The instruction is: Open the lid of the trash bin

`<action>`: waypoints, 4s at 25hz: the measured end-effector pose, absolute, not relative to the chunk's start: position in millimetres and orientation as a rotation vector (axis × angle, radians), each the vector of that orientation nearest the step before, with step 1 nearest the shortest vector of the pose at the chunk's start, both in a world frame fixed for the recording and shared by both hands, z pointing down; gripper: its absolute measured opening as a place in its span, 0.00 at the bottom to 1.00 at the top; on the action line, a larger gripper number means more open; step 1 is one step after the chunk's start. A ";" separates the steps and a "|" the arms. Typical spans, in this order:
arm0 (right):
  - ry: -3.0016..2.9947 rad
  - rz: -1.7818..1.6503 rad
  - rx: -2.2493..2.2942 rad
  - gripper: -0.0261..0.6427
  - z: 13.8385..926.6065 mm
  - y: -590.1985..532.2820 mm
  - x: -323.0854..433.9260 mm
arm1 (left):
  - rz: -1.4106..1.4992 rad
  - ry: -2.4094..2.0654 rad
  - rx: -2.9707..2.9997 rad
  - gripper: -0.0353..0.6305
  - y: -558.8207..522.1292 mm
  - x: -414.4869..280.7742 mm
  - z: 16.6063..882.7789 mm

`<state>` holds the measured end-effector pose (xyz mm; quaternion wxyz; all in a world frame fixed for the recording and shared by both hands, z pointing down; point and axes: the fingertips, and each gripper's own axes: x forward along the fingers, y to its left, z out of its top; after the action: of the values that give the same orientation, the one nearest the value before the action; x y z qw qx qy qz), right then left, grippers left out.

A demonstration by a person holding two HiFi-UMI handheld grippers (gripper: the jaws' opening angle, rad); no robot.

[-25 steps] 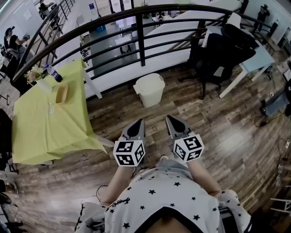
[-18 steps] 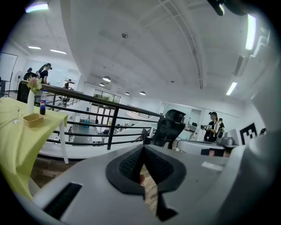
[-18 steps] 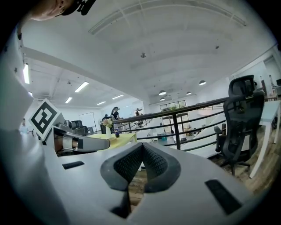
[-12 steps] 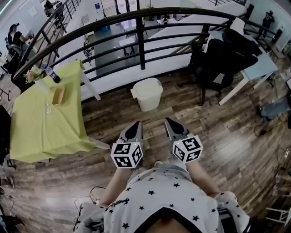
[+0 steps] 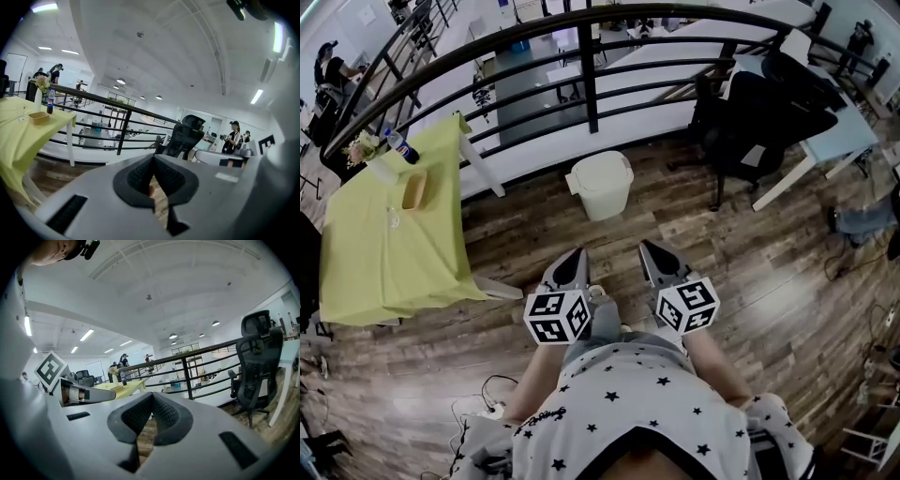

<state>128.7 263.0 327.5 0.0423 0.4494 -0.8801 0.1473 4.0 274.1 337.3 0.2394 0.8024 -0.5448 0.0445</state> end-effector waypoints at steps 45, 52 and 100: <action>-2.532 0.514 1.343 0.03 376.7 -60.6 61.1 | 0.195 -1.537 1.967 0.07 -31.4 -125.9 424.2; -2.474 0.536 1.355 0.03 400.5 -74.8 63.2 | 0.207 -1.538 1.923 0.07 -37.7 -138.6 452.1; -2.133 0.733 1.111 0.03 802.0 -319.0 160.1 | 0.316 -1.567 1.437 0.07 -143.9 -100.3 728.9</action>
<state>160.1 -319.0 802.0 0.3084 0.4203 -0.8070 0.2774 -100.3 -143.9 728.9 0.4758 0.5879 -0.6413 0.1294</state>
